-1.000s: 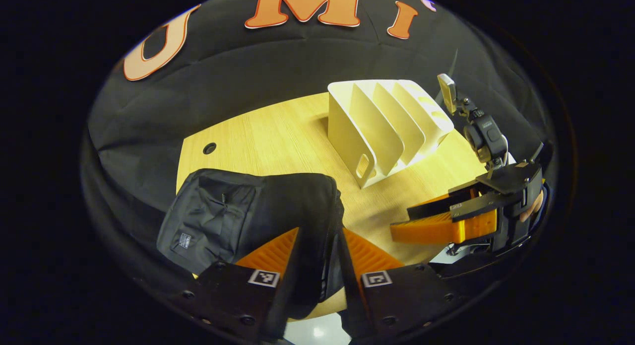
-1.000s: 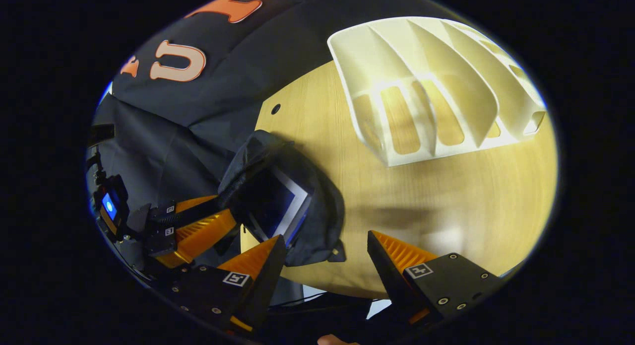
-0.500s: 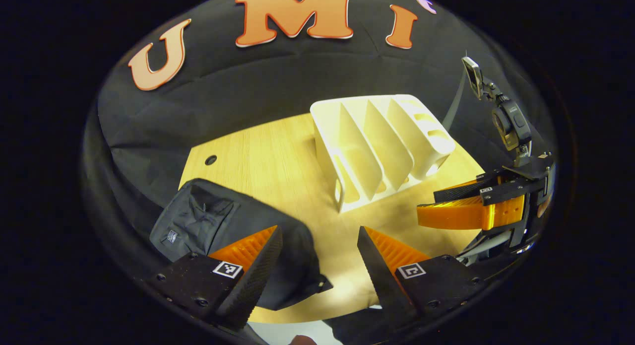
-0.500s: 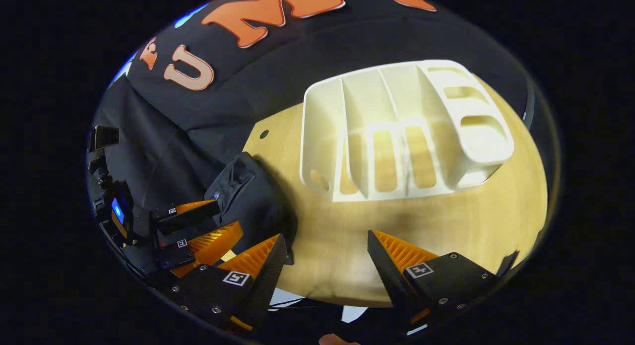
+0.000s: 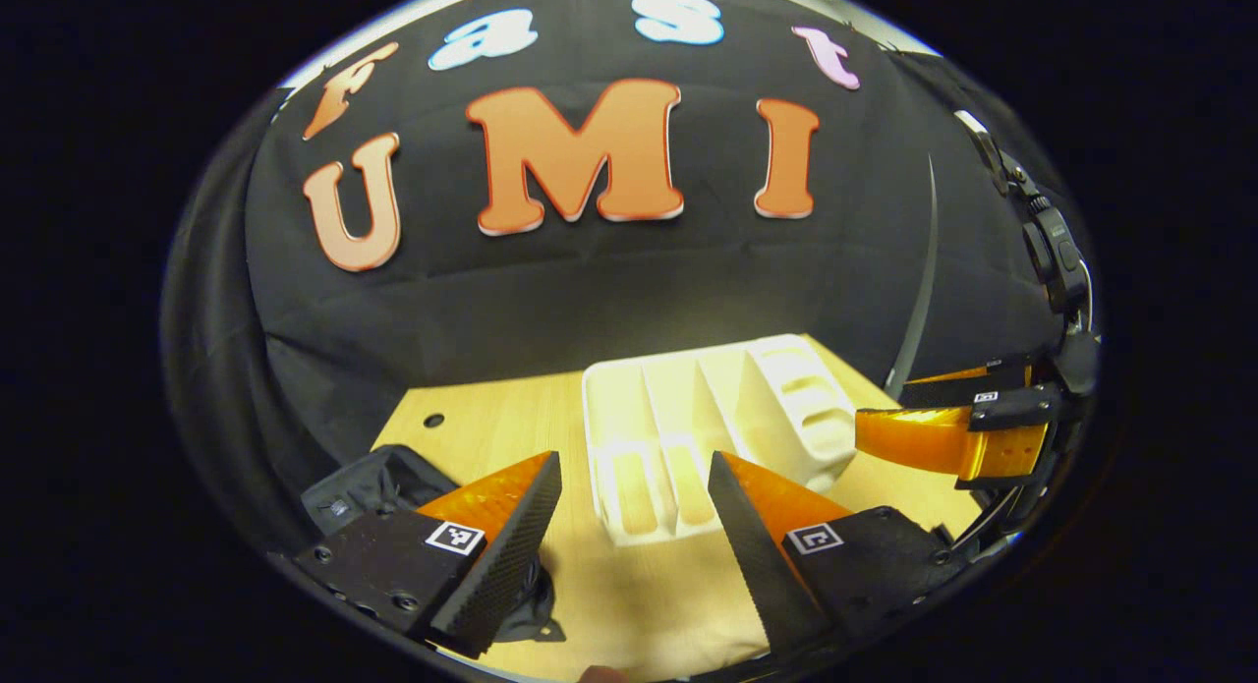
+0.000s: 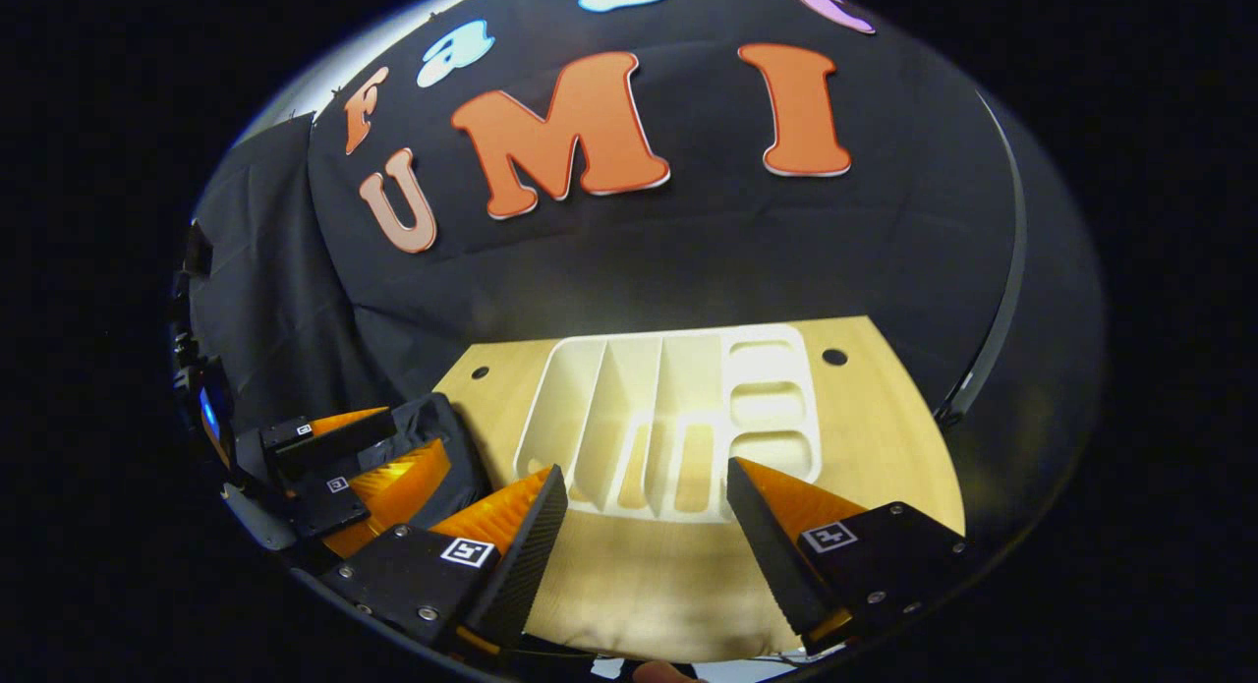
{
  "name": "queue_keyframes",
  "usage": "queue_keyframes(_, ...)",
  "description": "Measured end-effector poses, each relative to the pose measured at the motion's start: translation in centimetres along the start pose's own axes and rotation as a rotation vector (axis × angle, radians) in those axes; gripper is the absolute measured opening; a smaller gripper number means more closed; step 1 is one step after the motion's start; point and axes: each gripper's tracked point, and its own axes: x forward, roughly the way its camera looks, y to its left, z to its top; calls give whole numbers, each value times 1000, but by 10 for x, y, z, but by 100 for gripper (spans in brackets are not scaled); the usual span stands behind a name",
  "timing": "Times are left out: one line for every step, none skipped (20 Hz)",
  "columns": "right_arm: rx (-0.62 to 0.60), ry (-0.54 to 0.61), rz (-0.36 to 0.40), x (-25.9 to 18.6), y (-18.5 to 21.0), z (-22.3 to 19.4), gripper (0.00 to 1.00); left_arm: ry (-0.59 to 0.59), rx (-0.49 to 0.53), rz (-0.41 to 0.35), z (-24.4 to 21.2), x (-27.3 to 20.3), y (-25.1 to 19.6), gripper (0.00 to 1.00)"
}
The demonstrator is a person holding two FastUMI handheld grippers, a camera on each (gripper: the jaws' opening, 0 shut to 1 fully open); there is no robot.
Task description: Open the schoolbag, grab two books from the bookshelf and put them into the schoolbag.
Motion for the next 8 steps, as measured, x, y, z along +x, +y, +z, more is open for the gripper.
queue_keyframes(-2,-36,-7,-9,-4,10,97,-40,-8,11,-3,1,0,96)
queue_keyframes(-6,-72,-19,-16,-8,22,98,-80,-10,25,0,-1,4,100)
queue_keyframes(-19,-115,-26,-20,-9,33,97,-114,-4,36,7,-2,5,96)
queue_keyframes(-45,-154,-38,-25,-10,45,97,-151,4,55,15,-1,9,100)
queue_keyframes(-71,-195,-46,-31,-9,56,97,-188,10,70,26,0,13,99)
queue_keyframes(-93,-222,-52,-35,-7,64,97,-221,11,81,36,-2,14,95)
queue_keyframes(-100,-258,-47,-38,-2,72,97,-257,11,89,46,-8,11,95)
queue_keyframes(-103,-278,-42,-40,4,78,97,-292,11,95,54,-11,12,95)
